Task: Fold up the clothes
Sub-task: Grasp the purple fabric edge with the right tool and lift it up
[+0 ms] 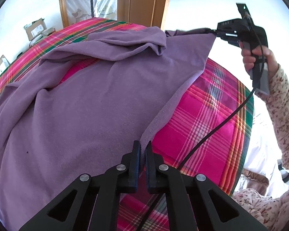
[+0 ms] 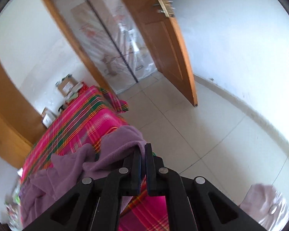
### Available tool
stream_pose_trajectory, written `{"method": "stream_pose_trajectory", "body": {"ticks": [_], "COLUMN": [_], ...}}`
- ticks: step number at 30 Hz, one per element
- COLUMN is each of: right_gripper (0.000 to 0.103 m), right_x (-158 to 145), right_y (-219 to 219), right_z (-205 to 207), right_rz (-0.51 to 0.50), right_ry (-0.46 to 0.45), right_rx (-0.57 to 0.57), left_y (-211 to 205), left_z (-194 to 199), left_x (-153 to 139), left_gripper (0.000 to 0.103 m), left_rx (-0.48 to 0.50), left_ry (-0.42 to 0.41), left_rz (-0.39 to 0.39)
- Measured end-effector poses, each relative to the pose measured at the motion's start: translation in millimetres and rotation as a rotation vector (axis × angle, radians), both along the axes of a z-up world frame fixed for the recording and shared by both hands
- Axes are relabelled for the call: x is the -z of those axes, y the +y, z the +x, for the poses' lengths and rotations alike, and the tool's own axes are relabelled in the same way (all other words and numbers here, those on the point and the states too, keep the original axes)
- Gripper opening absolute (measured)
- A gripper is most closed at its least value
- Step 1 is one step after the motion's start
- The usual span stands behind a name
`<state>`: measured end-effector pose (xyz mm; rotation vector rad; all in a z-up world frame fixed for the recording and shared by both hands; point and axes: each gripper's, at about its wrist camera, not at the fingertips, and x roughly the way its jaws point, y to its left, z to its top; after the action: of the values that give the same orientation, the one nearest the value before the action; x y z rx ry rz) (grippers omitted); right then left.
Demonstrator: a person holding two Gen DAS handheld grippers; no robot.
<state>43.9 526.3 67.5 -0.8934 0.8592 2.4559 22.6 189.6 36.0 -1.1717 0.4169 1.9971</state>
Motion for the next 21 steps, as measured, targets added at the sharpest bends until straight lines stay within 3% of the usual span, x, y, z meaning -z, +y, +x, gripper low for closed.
{"method": "stream_pose_trajectory", "body": {"ticks": [14,21], "right_gripper": [0.003,0.003], "right_x": [8,24], "right_y": [24,40], "right_z": [31,48], "right_rz": [-0.060,-0.083], "right_ry": [0.049,0.019], "right_rx": [0.080,0.133], "left_y": [2,6], "left_z": [21,21], "left_x": [-12,-3], "left_gripper": [0.004,0.004], "left_rx": [0.023,0.031], "left_ry": [0.034,0.003], "left_rz": [0.047,0.031]}}
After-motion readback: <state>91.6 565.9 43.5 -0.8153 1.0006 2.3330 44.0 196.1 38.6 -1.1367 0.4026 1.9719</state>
